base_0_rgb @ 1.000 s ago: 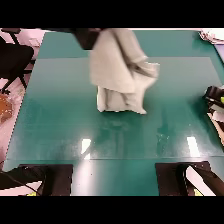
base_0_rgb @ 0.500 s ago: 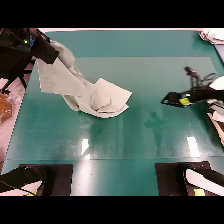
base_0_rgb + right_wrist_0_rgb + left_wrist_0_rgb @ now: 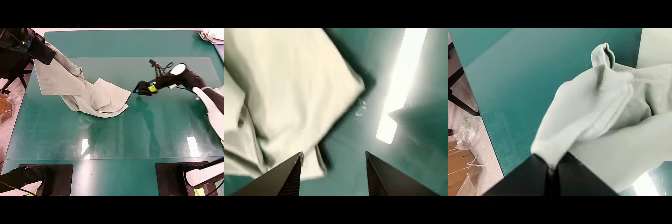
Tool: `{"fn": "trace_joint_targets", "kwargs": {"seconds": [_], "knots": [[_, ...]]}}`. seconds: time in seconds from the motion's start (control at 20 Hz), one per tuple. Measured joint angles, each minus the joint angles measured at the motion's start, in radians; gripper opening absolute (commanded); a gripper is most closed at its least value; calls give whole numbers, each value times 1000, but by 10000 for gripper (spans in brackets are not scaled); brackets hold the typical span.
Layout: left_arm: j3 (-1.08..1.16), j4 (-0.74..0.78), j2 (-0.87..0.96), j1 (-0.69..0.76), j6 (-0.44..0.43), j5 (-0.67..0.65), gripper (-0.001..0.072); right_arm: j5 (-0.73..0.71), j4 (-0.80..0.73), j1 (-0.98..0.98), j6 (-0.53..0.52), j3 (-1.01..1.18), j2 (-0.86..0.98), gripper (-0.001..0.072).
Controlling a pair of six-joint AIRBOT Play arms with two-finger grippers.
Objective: Fold the shirts.
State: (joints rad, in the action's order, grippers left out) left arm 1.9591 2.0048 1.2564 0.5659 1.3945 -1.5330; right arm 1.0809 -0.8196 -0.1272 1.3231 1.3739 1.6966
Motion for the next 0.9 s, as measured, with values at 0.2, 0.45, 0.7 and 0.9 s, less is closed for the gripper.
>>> {"fn": "trace_joint_targets", "kwargs": {"seconds": [0.2, 0.45, 0.7, 0.9], "knots": [[0, 3, 0, 0, 1, -1, 27, 32, 11, -20, 79, 149, 156, 462], [0, 3, 0, 0, 1, 5, 27, 81, 31, -41, 143, 232, 243, 460], [-1, 3, 0, 0, 1, 23, 27, 78, 14, -71, 172, 247, 266, 22], [-1, 3, 0, 0, 1, 28, 26, 90, -3, -82, 185, 249, 254, 20]]}}
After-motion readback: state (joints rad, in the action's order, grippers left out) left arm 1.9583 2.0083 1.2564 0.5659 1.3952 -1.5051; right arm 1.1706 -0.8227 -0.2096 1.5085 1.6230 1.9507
